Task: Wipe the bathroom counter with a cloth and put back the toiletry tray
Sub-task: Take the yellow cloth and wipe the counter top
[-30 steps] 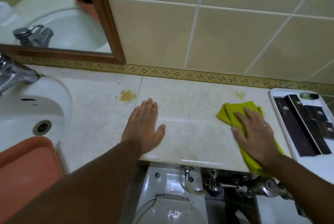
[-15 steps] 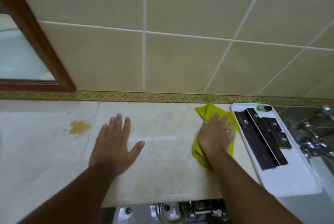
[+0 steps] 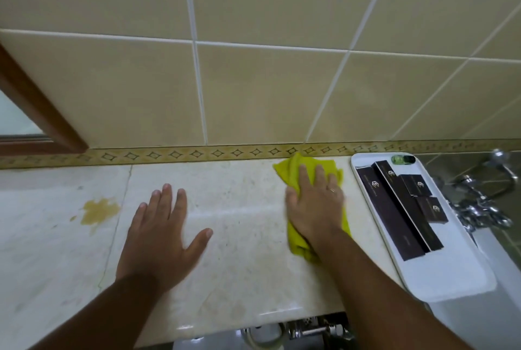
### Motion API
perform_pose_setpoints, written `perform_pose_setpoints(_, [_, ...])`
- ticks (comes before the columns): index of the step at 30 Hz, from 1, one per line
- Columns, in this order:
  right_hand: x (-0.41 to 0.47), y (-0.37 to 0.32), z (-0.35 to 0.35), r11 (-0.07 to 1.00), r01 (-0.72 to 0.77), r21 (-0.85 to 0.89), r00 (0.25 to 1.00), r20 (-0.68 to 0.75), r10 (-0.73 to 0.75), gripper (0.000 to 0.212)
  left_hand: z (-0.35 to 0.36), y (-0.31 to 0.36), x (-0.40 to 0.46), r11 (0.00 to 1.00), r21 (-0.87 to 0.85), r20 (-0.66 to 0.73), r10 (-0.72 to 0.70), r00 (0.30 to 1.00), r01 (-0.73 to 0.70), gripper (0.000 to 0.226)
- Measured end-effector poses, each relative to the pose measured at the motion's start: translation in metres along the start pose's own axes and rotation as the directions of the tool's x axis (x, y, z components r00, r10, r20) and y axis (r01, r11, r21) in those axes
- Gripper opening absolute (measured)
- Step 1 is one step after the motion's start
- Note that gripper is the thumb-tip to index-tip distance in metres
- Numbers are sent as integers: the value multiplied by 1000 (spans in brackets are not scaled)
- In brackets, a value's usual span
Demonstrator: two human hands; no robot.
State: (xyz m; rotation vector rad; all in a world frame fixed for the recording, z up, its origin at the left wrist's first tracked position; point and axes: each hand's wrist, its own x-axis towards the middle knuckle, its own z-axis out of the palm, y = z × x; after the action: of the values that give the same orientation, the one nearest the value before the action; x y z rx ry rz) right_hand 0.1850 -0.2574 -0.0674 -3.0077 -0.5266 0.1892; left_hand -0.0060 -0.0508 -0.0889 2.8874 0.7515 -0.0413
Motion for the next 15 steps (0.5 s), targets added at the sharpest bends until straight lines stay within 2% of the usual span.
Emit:
perform_pose_setpoints(2, [-4, -26, 6, 972, 232, -18, 972, 28, -232, 64, -1, 1, -1, 1000, -6, 3, 1, 1000, -1, 94])
perform_pose_setpoints(4, [-40, -23, 15, 889, 456, -33, 889, 41, -455, 60, -2, 0, -2, 1000, -21, -2, 3, 1000, -3, 93])
perform_pose_setpoints(6, [-83, 9, 22, 847, 531, -13, 847, -1, -531, 56, -2, 1, -2, 1000, -20, 1, 0, 1000, 0, 92])
perform_pose_setpoints(8, [-105, 48, 22, 893, 451, -1, 892, 11, -451, 56, -2, 1, -1, 1000, -8, 0, -11, 1000, 11, 93])
perform_pose_setpoints(10, [-91, 69, 19, 953, 301, -35, 954, 18, -301, 59, -2, 1, 0, 1000, -21, 1, -12, 1000, 12, 94])
perform_pose_setpoints(13, [-35, 39, 9, 998, 51, -28, 998, -37, -52, 60, -2, 1, -1, 1000, -24, -16, -12, 1000, 12, 93])
perform_pose_setpoints(15, [-11, -3, 4, 999, 33, -7, 999, -3, -33, 60, 0, 1, -2, 1000, -23, -17, -7, 1000, 7, 93])
